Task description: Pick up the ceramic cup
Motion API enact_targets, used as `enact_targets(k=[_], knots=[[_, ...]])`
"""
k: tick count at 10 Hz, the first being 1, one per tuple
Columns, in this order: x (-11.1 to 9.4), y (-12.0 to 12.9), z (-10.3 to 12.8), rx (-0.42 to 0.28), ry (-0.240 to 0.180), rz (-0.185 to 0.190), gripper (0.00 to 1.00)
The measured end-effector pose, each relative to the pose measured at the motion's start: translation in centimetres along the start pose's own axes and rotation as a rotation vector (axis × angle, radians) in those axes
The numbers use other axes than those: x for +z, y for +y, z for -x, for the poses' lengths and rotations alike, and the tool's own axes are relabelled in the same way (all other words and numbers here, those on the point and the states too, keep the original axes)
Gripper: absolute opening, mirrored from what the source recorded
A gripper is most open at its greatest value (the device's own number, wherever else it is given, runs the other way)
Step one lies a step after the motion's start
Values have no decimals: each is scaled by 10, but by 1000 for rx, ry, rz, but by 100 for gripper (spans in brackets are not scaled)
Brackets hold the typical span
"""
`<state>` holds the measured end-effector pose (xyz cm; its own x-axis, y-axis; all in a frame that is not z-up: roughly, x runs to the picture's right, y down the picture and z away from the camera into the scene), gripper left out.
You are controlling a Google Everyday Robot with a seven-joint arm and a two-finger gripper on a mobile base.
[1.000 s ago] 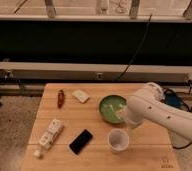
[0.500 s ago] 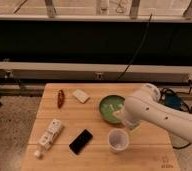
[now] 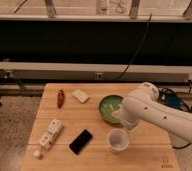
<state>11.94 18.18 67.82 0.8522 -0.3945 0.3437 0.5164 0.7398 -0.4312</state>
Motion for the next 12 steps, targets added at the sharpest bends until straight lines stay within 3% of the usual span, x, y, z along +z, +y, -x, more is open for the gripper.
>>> enact_targets(k=[5,7,12], knots=[[4,-7,16,-42,-31,-3,80],[21,-11,24,-74,-80,-9,80],[50,-12,35,-139,-86,10,80]])
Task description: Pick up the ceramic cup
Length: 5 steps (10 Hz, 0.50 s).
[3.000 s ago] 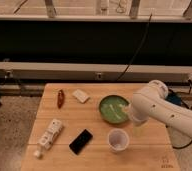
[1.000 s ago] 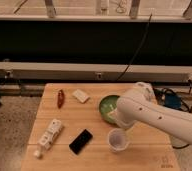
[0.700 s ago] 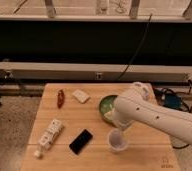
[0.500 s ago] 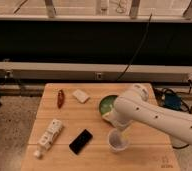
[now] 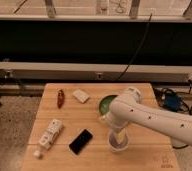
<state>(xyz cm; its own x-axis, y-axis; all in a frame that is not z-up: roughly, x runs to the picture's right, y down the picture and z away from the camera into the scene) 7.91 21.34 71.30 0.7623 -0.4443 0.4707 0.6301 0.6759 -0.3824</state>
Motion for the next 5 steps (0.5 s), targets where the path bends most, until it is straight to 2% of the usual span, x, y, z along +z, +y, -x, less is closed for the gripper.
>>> enact_targets(k=[2,5], knots=[[9,0,0,-9,2,11,78],[18,3,-2,-17,9,44,49]])
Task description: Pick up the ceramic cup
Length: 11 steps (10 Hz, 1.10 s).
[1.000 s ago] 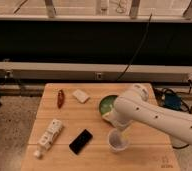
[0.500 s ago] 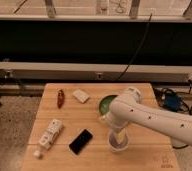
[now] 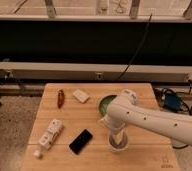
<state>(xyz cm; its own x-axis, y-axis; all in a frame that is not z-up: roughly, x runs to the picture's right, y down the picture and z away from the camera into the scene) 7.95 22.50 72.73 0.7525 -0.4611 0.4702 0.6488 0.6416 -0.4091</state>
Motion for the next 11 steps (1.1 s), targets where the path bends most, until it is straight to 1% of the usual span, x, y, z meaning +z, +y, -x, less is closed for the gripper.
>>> enact_targets(k=[1,2,3,4,5,6,9,11], knots=[[3,-1,1,-7,4,15,35],[4,2,0,-8,8,32,26],[6,1,0,-9,7,39,20],[4,0,0,-7,4,32,16],[0,0,-2,-1,4,15,16],[-5,-2,-1,-4,2,13,16],[-15,-2,-3,-5,6,21,16],[-20,-6,-4,-7,3,14,16]])
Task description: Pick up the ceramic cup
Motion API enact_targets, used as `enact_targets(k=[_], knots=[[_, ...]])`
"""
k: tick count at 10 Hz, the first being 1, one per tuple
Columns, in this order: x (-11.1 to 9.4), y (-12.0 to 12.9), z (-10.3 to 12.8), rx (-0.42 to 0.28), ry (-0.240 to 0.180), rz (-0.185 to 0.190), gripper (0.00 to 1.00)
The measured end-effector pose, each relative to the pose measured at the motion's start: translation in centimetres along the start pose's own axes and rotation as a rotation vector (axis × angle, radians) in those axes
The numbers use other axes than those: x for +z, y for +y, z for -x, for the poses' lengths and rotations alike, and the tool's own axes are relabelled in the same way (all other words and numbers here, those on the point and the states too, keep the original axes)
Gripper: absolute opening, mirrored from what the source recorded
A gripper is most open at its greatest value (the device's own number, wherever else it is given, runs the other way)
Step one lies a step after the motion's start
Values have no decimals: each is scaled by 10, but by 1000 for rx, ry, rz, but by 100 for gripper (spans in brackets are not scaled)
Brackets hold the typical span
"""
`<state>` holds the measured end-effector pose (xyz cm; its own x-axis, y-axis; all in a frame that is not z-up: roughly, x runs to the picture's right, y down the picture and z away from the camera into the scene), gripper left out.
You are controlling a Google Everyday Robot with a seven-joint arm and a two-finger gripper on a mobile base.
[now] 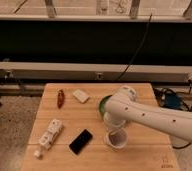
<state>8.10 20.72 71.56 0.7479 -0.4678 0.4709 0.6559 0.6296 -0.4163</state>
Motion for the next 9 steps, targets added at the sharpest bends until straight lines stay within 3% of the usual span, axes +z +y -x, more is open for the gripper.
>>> enact_targets(k=[9], knots=[[-24,-6,-6,-2,6,-1,16]])
